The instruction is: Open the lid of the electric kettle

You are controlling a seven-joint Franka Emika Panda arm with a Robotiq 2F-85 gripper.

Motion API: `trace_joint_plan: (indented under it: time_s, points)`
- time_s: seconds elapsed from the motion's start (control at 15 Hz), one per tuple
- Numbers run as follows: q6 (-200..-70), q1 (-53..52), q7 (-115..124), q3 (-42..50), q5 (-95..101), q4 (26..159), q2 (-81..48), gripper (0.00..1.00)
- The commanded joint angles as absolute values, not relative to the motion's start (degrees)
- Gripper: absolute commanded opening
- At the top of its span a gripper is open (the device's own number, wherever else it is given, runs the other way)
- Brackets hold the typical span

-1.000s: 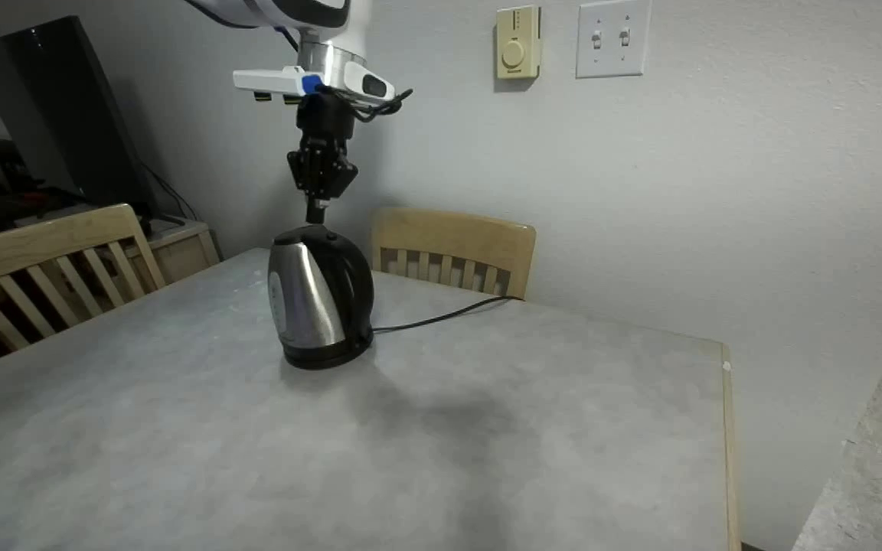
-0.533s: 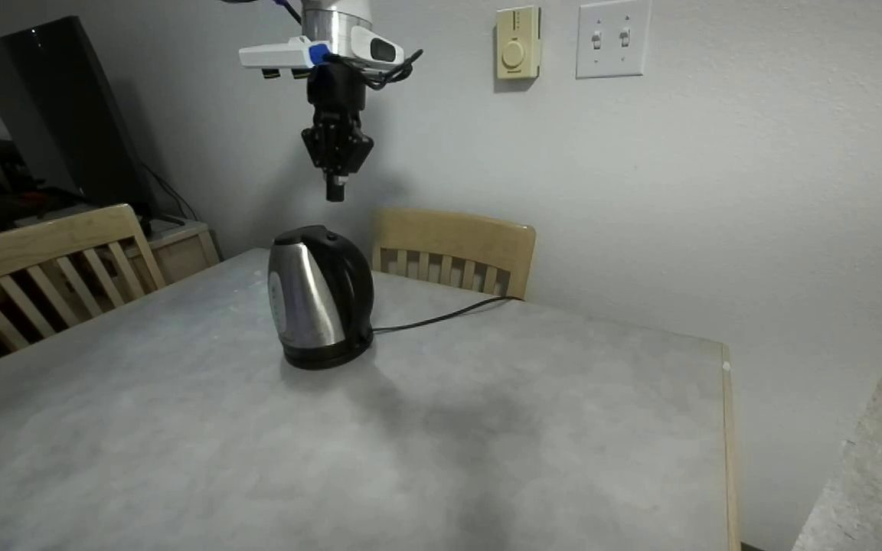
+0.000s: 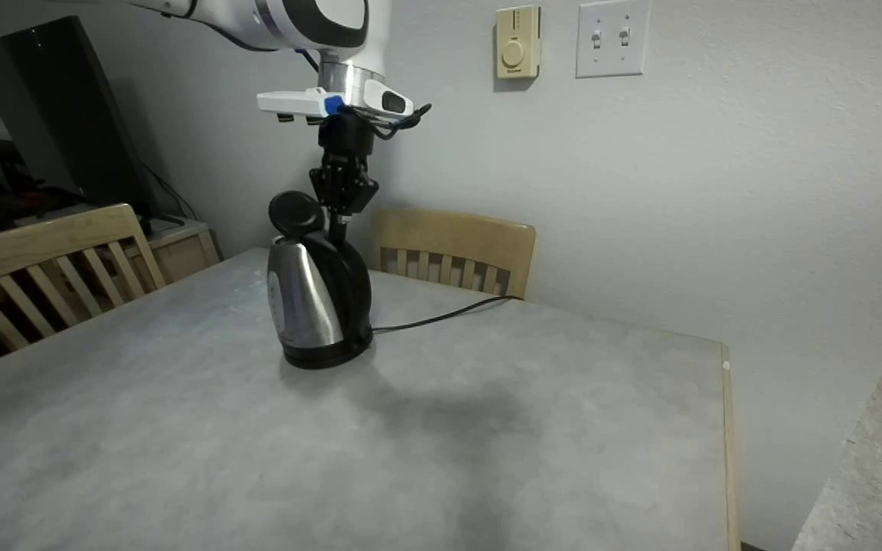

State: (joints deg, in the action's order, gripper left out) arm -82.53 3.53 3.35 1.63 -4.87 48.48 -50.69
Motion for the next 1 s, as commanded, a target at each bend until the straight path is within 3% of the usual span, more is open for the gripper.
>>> trace_joint_plan:
  time_s: [0.0, 0.93]
  points:
    - [-80.18, 3.81, 2.68, 1.14, -5.37, 45.87, -53.40, 0.00]
    - [-81.89, 0.82, 1.53, 2.62, 2.31, 47.95, -45.19, 0.00]
